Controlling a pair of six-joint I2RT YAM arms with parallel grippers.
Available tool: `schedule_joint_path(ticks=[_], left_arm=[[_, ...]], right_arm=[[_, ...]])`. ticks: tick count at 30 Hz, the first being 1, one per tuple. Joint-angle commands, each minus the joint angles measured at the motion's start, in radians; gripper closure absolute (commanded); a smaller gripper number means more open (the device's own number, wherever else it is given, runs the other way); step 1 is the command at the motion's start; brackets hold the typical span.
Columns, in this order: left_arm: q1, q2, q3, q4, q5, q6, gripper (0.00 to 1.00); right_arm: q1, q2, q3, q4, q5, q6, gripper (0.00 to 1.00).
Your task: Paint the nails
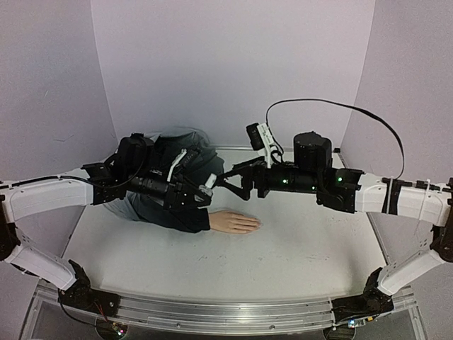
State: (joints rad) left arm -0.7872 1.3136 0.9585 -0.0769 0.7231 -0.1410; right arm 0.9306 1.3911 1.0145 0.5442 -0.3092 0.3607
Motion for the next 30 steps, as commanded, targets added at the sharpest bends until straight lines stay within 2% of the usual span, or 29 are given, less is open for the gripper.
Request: schedule_joint_path(ticks=[1,6,11,15,21,23,27,30], left_arm=[[-0.009,0.026,0.099,0.042,0.38,-0.024,1.0],[-0.042,0.044,0.117,0.044,0.435,-0.016,1.0],[-0.052,0.047,0.124,0.043,0.443,-0.008,1.0],[-0.052,0.038,0.117,0.044,0.437,0.0,1.0],[-0.052,0.036,0.108,0.044,0.429,0.01,1.0],[-0.052,0.04,0.107,0.044,0.43,0.014,1.0],[-0.052,0.048,0.11,0.045,0.432,0.02,1.0],[-0.052,0.052,0.109,0.045,0.435,0.025,1.0]], right_arm=[[-0.003,-0.004,-0.018,0.155,-0.387,-0.065,0.06],[-0.003,0.021,-0.029,0.297,-0.474,0.01,0.2],[-0.003,0.071,-0.016,0.414,-0.549,0.09,0.42],[-0.003,0.099,0.0,0.447,-0.574,0.117,0.56],[-0.003,0.121,0.004,0.485,-0.576,0.146,0.73],[-0.003,0.134,0.005,0.49,-0.579,0.154,0.74],[-0.004,0.155,0.006,0.509,-0.582,0.18,0.6],[-0.003,0.145,0.004,0.515,-0.563,0.192,0.6]])
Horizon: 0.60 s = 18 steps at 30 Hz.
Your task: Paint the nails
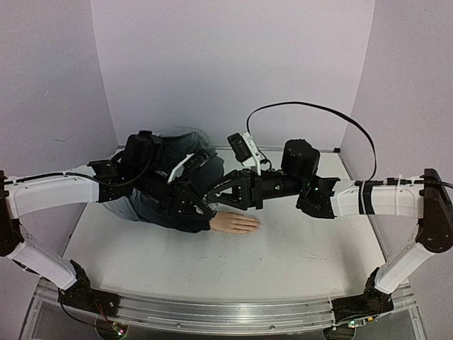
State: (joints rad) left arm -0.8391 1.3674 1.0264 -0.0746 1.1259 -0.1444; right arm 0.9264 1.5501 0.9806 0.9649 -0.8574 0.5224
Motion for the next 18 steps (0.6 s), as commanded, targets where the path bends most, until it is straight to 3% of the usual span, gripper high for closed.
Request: schedule_joint_path(ticks=[1,3,6,9,18], left_arm=[[0.0,0.0,0.042,0.042,0.032,0.029,1.0],[0.0,0.003,0.04,0.043,0.035,0.03,1.0],[0.0,0.003,0.037,0.043,0.036,0.031,1.0],[0.0,0.002,0.037,0.043,0.035,0.032,1.0],[0.0,-0.002,0.031,0.044,0.033,0.039,1.0]], right_arm=[[0.0,-0.02,0.037,0.095,-0.005,0.033,0.6],[0.0,-0.029,0.036,0.094,0.008,0.039,0.59],[0.0,-0.035,0.034,0.094,0.016,0.047,0.49],[-0.003,-0.041,0.029,0.094,0.021,0.05,0.48],[-0.01,-0.066,0.009,0.095,0.034,0.059,0.66]])
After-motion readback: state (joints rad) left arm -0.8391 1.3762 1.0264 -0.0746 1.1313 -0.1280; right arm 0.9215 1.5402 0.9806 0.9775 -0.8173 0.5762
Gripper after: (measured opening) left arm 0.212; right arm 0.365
